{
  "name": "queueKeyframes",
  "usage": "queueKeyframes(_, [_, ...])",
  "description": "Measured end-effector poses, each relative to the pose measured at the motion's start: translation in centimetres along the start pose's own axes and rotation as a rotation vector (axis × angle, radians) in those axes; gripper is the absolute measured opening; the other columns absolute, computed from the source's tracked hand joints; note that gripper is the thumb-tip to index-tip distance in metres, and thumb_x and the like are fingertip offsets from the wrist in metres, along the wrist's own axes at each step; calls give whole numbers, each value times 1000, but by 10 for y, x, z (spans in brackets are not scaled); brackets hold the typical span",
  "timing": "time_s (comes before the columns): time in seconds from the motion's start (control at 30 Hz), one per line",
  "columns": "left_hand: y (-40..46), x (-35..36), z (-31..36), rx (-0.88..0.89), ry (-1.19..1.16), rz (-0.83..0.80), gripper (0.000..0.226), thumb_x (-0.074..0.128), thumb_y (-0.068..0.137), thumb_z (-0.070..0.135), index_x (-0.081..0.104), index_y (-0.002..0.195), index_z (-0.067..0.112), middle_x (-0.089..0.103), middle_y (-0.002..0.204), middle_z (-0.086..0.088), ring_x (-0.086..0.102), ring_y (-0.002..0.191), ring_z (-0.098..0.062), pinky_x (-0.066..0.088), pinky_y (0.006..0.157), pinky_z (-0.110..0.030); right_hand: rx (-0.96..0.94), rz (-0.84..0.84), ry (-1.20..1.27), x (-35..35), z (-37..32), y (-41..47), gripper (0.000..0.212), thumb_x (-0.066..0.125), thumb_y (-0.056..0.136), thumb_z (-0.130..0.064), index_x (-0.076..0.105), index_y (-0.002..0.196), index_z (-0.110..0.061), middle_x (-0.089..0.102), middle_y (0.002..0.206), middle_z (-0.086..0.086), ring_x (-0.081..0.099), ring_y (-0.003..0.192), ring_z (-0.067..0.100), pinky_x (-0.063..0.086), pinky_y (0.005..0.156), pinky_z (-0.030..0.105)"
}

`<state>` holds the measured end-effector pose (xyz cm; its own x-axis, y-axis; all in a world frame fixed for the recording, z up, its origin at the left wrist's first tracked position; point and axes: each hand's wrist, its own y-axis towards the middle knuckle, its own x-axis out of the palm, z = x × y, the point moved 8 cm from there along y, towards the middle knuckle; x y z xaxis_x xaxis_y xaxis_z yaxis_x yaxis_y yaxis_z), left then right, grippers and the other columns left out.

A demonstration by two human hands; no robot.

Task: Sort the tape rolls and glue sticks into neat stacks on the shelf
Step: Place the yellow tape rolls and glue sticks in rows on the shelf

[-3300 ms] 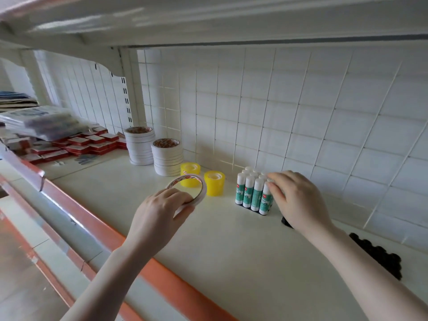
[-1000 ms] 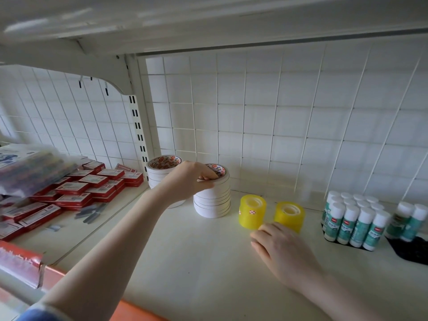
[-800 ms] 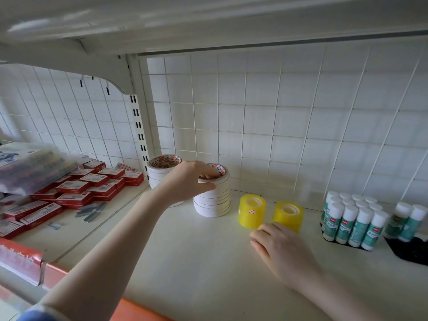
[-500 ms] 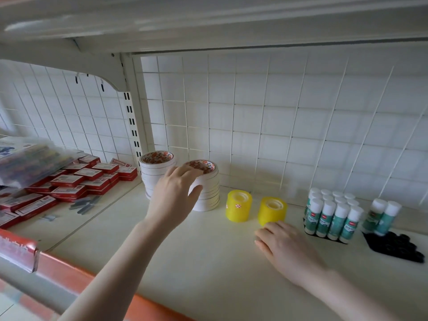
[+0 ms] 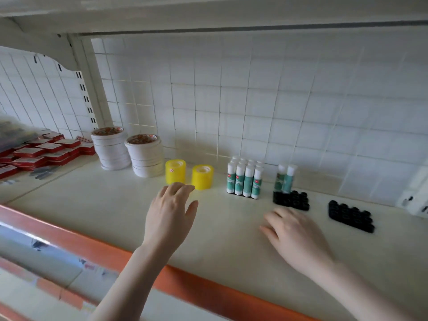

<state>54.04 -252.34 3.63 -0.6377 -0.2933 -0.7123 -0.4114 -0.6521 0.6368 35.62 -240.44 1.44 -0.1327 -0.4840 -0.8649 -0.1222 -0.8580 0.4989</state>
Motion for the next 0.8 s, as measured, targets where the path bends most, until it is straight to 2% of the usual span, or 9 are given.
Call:
queueKeyframes(0.07, [-8,1,26,11,-8,-8,29,78,72,13,69,100,10,67,95,-5,62,84,-32,51,69,-37,45,-66,-22,-10,21,-19,19,82,65,-24,65,66,-17,61,67,-1,61,62,22,48,50,30])
queueKeyframes(0.1, [-12,1,38,19,-12,-11,29,78,72,13,69,100,10,67,94,-5,62,85,-32,51,70,-36,79,-89,-40,-17,33,-29,16,79,69,-26,67,72,-16,64,72,-1,62,67,22,49,53,31])
queueKeyframes(0.2, [-20,-1,72,48,-24,-18,29,78,72,13,69,99,10,67,94,-6,63,85,-32,51,70,-37,180,-98,-37,-39,64,-59,17,62,86,-30,69,92,-16,66,92,0,62,85,21,49,66,34])
queueKeyframes(0.3, [-28,0,105,95,-41,-30,28,77,73,13,69,99,8,67,95,-7,62,88,-32,50,70,-36,270,-48,-24,-66,93,-93,25,49,94,-32,64,107,-16,64,103,-1,59,95,20,48,75,32])
queueKeyframes(0.37, [-35,1,128,126,-53,-41,28,75,75,14,69,101,7,67,98,-8,61,91,-33,50,71,-37,336,-13,-16,-81,112,-120,26,50,94,-31,64,108,-15,65,103,1,59,95,21,48,78,33])
queueKeyframes(0.5, [-52,7,171,126,-105,-79,28,73,78,16,68,104,8,66,103,-9,60,96,-34,49,75,-39,459,4,-73,-105,152,-172,20,61,87,-27,69,94,-10,68,90,8,62,84,29,49,69,36])
queueKeyframes(0.67, [-81,22,234,120,-155,-164,28,68,83,19,66,109,9,64,109,-7,57,102,-31,46,80,-39,544,-4,-93,-136,202,-227,27,54,92,-32,65,109,-15,66,103,7,59,97,29,46,79,35])
queueKeyframes(0.8, [-100,34,297,106,-172,-191,30,63,86,24,64,114,13,62,114,-2,54,107,-26,44,83,-37,573,57,-111,-160,257,-268,23,64,85,-26,69,102,-11,68,94,12,63,88,33,50,73,39])
